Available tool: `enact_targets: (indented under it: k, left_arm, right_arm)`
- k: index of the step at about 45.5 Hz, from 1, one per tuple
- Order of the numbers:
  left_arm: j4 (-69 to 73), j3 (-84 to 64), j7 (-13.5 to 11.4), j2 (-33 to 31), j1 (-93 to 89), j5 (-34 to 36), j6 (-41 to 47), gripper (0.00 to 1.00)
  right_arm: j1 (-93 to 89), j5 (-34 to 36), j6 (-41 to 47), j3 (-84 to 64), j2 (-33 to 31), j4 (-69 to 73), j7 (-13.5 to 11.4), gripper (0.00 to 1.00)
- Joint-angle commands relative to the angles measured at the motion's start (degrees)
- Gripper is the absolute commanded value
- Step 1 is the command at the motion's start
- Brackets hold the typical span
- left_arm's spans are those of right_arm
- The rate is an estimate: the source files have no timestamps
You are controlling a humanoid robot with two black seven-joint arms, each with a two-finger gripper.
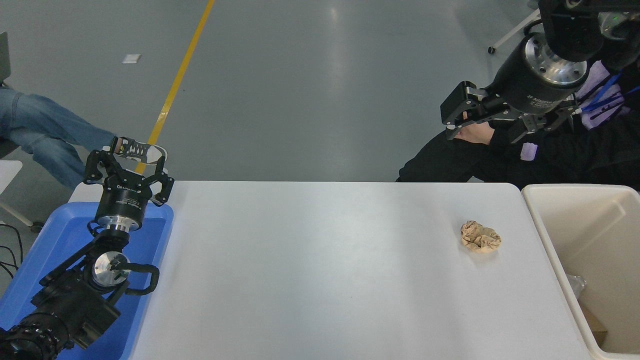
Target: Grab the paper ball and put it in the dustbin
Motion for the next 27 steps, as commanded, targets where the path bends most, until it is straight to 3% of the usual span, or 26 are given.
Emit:
enact_targets:
  k: [1,20,27]
  left_arm:
    - [0.00,0.00,0.00,0.00,0.00,0.00,0.00,0.99]
    - [0.00,0.00,0.00,0.00,0.00,0.00,0.00,0.99]
    - [0.00,0.00,0.00,0.00,0.00,0.00,0.00,0.99]
  right_arm:
    - [-0.19,0.00,0.00,0.04,-0.16,0.00,0.00,1.00]
    - [-0.72,0.00,0.00,0.13,-0.60,-0.18,0.00,1.00]
    - [-3.35,0.00,0.00,0.13,-4.02,-0.27,0.00,1.00]
